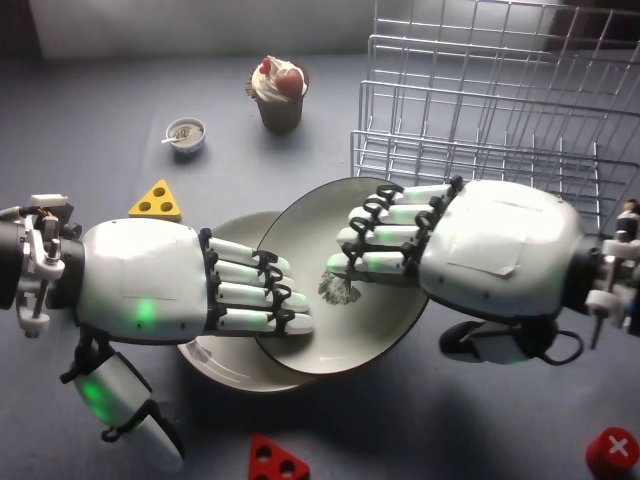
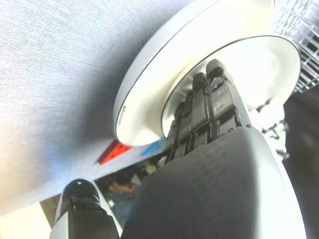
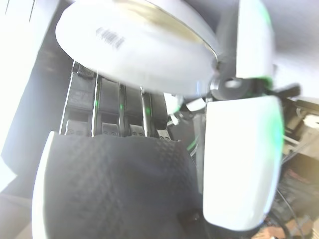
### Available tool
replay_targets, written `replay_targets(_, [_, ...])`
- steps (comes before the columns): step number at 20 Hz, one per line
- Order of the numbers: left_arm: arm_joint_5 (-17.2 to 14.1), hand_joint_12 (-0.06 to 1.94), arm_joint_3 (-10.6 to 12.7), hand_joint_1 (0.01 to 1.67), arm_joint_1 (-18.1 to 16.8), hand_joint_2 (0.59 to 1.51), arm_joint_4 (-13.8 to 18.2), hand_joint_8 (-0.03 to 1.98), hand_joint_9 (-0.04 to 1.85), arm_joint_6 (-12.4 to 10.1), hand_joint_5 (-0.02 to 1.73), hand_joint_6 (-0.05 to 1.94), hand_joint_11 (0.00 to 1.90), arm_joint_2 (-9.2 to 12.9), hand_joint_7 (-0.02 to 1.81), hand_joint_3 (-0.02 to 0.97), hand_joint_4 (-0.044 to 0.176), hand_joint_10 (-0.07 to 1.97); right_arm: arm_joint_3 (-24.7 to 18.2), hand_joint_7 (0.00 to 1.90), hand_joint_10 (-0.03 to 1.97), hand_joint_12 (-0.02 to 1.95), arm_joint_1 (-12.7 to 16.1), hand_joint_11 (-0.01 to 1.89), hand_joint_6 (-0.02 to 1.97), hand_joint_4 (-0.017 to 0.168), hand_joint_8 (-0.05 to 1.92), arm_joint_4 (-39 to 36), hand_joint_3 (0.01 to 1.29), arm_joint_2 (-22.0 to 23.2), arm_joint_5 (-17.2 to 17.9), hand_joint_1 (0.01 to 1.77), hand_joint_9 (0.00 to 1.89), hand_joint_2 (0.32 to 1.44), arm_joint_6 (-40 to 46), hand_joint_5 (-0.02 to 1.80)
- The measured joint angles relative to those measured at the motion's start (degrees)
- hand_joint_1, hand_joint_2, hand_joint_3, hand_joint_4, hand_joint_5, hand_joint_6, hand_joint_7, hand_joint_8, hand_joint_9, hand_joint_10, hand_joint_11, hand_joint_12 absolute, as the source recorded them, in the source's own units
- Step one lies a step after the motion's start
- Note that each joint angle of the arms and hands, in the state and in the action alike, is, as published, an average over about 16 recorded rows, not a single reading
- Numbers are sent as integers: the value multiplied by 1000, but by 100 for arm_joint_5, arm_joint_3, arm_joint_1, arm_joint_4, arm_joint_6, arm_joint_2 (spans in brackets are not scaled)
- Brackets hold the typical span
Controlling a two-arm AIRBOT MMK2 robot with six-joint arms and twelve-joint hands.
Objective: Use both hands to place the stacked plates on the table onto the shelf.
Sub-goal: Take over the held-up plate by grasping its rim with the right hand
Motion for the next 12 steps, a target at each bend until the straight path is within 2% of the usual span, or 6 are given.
replay_targets(6, [-3, 21, 7, 65, 0, 877, 1, -14, 123, 0, 25, -35, 143, -5, 52, -1, -10, 8, 228, 413, -3, 109, 74, 420, 0, 4, -3, 254, 14, -358, 68, 1256, 404, 928, -217, 479])
replay_targets(8, [-3, 19, 10, 64, 0, 877, 0, -14, 122, -1, 25, -36, 142, -8, 53, -1, -10, 8, 263, 483, 55, 173, 102, 471, 23, 3, 22, 269, 14, -408, 93, 1293, 468, 938, -258, 546])
replay_targets(12, [-4, 16, 23, 61, 0, 877, -3, -14, 120, -3, 24, -38, 140, -18, 54, -1, -11, 8, 277, 623, 240, 389, 156, 579, 287, 4, 196, 265, 13, -431, 144, 1370, 603, 946, -304, 677])
